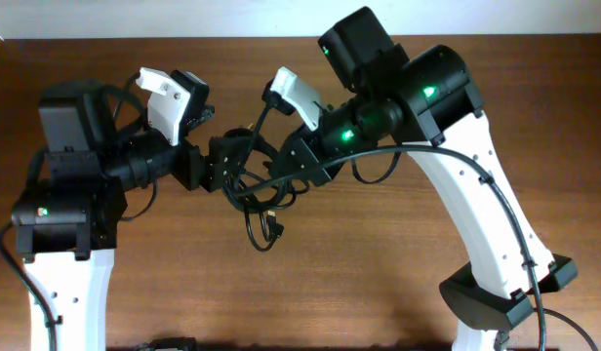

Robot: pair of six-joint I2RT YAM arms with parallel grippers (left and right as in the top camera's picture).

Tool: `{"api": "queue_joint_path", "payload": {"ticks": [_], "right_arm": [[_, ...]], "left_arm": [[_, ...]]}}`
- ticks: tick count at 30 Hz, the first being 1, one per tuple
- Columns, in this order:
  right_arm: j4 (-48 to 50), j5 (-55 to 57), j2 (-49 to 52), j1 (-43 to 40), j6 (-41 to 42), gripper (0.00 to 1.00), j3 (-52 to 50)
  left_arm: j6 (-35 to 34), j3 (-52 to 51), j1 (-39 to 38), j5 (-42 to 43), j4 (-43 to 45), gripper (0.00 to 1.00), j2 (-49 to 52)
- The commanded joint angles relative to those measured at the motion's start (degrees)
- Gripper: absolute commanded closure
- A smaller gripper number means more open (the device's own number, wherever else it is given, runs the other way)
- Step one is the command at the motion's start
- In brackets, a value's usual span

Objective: Untangle cables

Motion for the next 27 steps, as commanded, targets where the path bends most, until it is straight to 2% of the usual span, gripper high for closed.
{"api": "queue_joint_path", "payload": {"ticks": [1, 4, 6, 7, 9, 10, 11, 12, 17, 19, 22, 23, 24, 25, 27], "right_arm": [[0.5, -4.1, -1.4, -2.1, 0.0, 0.96, 1.2], [1.3, -13.0, -1.4, -2.1, 0.9, 0.96, 1.2], [1.3, -15.9, -1.4, -2.1, 1.0, 0.96, 1.2], [1.3, -17.0, -1.4, -2.1, 1.0, 0.96, 1.2], [1.2, -18.4, -1.4, -2.1, 1.0, 0.96, 1.2], [1.2, -18.4, -1.4, -2.1, 1.0, 0.96, 1.2], [1.2, -18.3, -1.4, -2.1, 0.9, 0.96, 1.2], [1.3, -17.9, -1.4, -2.1, 0.9, 0.96, 1.2], [1.0, -7.2, -1.4, -2.1, 0.9, 0.96, 1.2], [0.8, -0.6, -1.4, -2.1, 0.9, 0.59, 1.2], [0.4, 4.0, -1.4, -2.2, 0.9, 0.54, 1.2], [0.2, 4.0, -1.4, -2.2, 0.9, 0.55, 1.2], [0.2, 4.7, -1.4, -2.2, 0.3, 0.88, 1.2], [0.2, 6.3, -1.4, -2.2, 0.3, 0.96, 1.2], [0.2, 10.3, -1.4, -2.2, 0.3, 0.96, 1.2]], "left_arm": [[8.5, 0.9, -0.2, 5.7, -2.2, 0.13, -0.3], [9.0, 0.9, -0.2, 5.4, -1.8, 0.16, -0.3], [9.0, 0.9, -0.2, 5.3, -1.6, 0.34, -0.3], [8.9, 0.9, -0.2, 4.5, -1.6, 0.38, -0.3], [8.9, 0.9, -0.2, 2.2, -1.6, 0.38, -0.3], [8.9, 0.9, -0.2, 1.1, -1.6, 0.53, -0.3], [8.9, 0.9, -0.2, 0.3, -1.6, 0.85, -0.3], [8.9, 0.9, -0.2, -0.2, -1.6, 1.0, -0.3], [7.6, 0.9, -0.2, -0.5, 0.4, 1.0, -0.3], [6.6, 0.9, -0.2, -0.5, 1.2, 1.0, -0.3], [4.6, 0.9, -0.2, -0.5, 2.4, 1.0, -0.3], [4.6, 0.9, -0.2, -0.5, 2.4, 1.0, -0.3], [3.0, 0.9, -0.2, -0.5, 2.5, 1.0, -0.3], [1.7, 0.9, -0.2, -0.5, 2.8, 1.0, -0.3], [0.2, 0.9, -0.2, -0.7, 3.2, 1.0, -0.3]]}}
